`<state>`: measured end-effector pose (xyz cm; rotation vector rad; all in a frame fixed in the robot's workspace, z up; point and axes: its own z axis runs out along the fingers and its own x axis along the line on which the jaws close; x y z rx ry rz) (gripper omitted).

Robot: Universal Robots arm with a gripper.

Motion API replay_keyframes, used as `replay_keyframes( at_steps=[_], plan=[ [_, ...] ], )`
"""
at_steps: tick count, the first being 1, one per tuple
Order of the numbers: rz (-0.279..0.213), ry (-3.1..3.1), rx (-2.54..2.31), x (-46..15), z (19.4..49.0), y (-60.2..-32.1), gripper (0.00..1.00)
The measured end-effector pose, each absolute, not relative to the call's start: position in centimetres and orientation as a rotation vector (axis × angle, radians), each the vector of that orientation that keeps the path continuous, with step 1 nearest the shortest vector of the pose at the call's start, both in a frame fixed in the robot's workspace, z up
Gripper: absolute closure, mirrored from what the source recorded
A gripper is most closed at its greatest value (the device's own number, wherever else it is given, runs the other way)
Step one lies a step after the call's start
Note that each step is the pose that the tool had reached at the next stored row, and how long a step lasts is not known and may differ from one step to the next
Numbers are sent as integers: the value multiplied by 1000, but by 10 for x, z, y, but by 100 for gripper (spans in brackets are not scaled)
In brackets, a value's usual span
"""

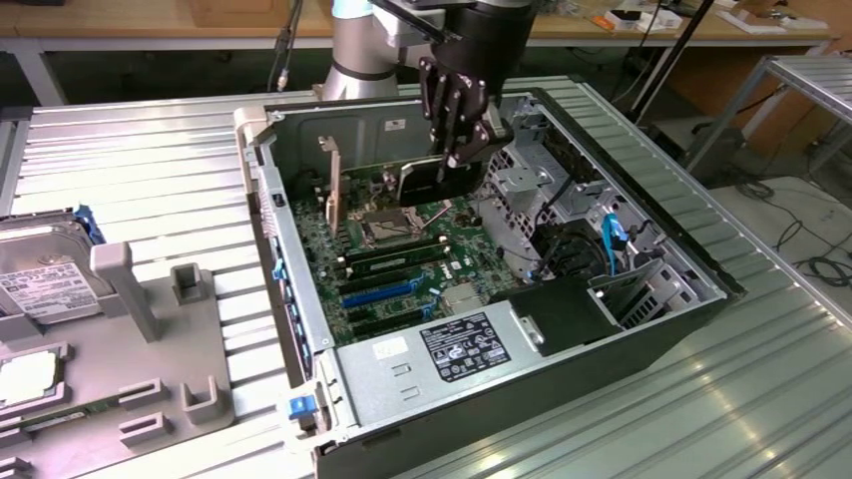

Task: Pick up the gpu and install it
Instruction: 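Insert the gpu into the slot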

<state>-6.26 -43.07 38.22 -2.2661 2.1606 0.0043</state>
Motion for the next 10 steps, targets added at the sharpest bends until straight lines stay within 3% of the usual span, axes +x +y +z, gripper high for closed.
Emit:
replay_keyframes(
  at_steps=[10],
  plan=[
    [-24, 2201, -2222, -64, 366, -432, 73]
  ],
)
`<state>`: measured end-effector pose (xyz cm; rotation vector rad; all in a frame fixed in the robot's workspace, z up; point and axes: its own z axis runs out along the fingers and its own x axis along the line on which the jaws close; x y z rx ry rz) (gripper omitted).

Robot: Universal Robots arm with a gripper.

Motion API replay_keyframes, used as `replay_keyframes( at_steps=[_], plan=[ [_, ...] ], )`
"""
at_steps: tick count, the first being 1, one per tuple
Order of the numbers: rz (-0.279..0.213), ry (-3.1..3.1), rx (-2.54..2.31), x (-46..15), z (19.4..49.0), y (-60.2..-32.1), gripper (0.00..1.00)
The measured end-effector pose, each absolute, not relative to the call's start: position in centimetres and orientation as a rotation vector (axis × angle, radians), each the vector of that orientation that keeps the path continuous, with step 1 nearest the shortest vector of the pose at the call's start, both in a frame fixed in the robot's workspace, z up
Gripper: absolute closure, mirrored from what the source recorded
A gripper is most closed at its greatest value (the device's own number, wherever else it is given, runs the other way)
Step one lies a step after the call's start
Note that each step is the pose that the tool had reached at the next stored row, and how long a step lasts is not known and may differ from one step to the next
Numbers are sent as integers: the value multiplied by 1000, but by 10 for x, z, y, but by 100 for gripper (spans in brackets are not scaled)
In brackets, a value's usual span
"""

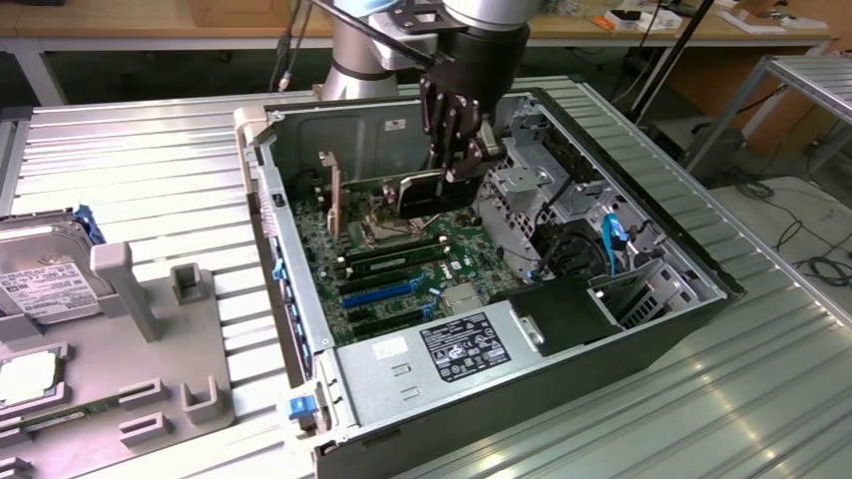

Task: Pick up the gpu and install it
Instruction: 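Insert the gpu into the slot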

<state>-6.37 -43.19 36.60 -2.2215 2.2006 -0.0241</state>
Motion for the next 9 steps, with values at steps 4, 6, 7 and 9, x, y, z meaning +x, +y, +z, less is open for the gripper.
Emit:
replay_keyframes(
  at_steps=[4, 6, 7, 9],
  plan=[
    [-25, 2209, -2215, -64, 364, -432, 73],
    [-26, 2211, -2212, -64, 362, -432, 73],
    [-26, 2211, -2211, -64, 361, -432, 73],
    [-26, 2213, -2210, -64, 358, -433, 73]
  ],
)
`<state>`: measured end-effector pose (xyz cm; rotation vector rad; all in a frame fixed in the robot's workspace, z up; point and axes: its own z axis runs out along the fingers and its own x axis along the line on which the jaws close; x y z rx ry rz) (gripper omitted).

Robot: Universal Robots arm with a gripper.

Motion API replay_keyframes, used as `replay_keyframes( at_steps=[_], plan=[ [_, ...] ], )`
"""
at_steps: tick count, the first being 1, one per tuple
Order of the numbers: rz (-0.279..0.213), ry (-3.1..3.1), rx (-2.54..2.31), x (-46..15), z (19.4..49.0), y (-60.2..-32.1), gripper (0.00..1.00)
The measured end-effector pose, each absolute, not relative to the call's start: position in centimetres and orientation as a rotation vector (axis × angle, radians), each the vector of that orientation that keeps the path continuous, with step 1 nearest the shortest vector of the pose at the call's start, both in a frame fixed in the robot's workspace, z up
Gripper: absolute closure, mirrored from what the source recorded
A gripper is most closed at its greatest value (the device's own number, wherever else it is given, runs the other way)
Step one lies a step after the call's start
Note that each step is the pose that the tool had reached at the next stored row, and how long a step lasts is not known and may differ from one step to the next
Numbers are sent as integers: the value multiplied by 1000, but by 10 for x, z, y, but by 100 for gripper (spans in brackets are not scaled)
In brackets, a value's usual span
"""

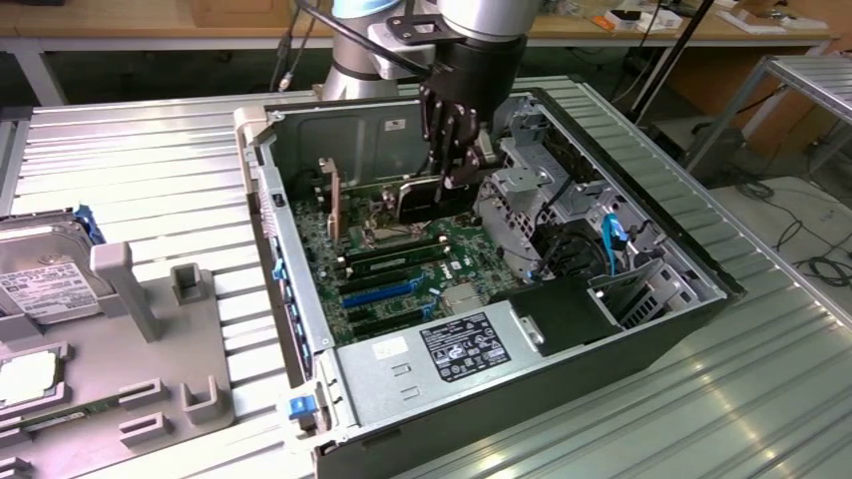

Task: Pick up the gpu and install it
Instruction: 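Insert the gpu into the slot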

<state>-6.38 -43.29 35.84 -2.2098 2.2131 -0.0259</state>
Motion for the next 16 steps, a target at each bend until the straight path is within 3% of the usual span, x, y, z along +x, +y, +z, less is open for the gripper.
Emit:
replay_keyframes(
  at_steps=[16],
  plan=[
    [-26, 2217, -2206, -65, 354, -433, 73]
  ],
)
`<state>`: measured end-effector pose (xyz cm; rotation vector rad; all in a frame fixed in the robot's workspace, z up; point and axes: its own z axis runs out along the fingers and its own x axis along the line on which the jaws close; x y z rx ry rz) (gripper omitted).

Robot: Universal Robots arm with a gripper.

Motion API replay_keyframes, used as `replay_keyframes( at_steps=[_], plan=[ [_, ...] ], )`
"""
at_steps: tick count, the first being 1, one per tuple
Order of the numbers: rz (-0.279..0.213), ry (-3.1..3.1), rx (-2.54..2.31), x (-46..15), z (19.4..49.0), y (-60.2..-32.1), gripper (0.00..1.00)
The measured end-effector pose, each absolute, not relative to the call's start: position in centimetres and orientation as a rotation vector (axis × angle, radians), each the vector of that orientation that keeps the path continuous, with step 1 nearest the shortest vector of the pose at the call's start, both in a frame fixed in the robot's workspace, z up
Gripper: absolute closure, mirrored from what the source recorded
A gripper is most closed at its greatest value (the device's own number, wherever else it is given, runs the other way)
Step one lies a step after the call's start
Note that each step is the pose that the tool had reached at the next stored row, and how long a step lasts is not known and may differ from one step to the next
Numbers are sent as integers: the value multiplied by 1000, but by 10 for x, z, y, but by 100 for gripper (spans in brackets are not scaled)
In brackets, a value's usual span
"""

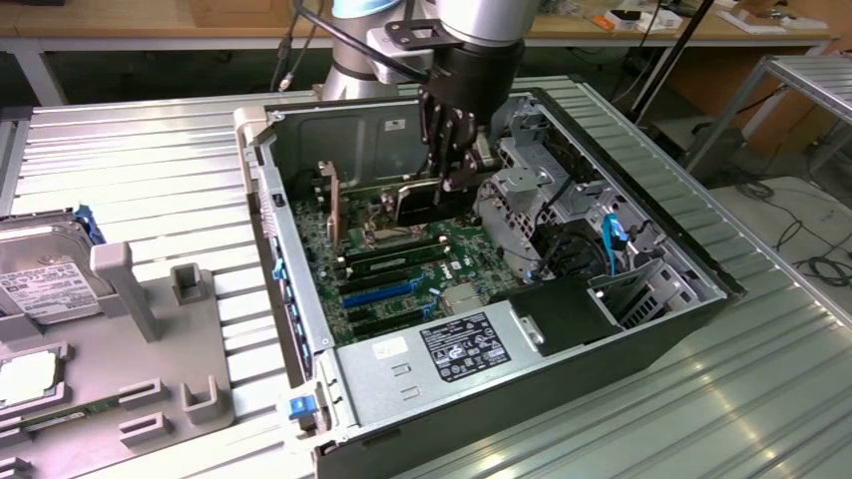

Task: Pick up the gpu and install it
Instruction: 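Insert the gpu into the slot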

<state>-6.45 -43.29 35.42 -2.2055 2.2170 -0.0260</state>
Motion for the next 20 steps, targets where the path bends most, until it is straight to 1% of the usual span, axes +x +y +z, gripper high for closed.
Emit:
replay_keyframes(
  at_steps=[8, 12, 20],
  plan=[
    [-35, 2215, -2200, -69, 347, -434, 73],
    [-45, 2219, -2200, -69, 343, -438, 73],
    [-48, 2280, -2137, -69, 332, -443, 73]
  ],
)
